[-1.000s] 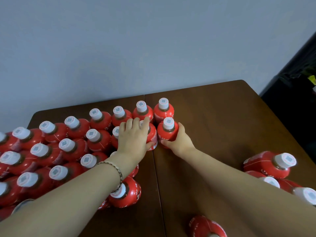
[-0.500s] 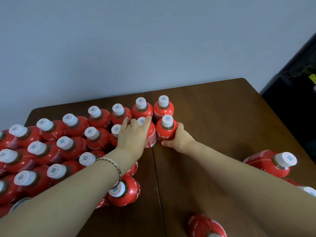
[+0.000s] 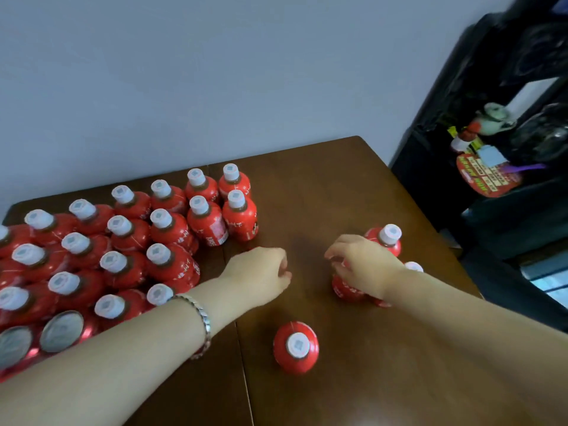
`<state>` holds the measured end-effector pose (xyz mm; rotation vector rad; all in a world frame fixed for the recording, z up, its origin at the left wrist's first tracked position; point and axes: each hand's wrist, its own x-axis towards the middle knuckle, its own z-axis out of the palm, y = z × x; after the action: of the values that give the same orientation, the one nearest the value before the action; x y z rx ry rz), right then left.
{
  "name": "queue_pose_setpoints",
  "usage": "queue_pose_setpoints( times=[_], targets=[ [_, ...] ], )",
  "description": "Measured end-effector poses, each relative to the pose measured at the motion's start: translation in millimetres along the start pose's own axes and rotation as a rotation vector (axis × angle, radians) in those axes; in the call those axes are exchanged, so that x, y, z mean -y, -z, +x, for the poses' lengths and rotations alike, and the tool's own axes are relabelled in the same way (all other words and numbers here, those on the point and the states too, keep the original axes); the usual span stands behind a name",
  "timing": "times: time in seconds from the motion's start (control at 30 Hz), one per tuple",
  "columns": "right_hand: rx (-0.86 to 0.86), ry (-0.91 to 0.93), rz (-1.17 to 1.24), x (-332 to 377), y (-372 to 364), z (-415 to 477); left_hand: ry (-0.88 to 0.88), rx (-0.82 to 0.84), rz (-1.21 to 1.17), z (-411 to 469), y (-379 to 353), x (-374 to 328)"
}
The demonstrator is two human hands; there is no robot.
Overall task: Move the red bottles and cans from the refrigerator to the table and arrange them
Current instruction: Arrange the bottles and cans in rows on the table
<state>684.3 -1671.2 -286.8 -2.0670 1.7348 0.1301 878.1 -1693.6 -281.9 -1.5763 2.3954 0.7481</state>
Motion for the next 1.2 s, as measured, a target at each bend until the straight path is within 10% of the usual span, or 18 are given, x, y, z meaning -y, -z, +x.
queue_pose_setpoints(
  times=[0.27,0.67,1.2],
  targets=[
    [0.035,-0.229,-0.160,-16.1,-29.5,-37.1,-0.024,0.289,0.127,-42.3,-43.8,-47.3],
    [-0.068,-0.349,0.348,44.9,-29.8,-7.3,0.153,-0.068,-0.141,-43.1,-20.3,10.6],
    [-0.191,-0.197,0.387,112.6,-42.0,94.8,0.161,-0.332,0.326,7.8,-6.4,109.3]
  ],
)
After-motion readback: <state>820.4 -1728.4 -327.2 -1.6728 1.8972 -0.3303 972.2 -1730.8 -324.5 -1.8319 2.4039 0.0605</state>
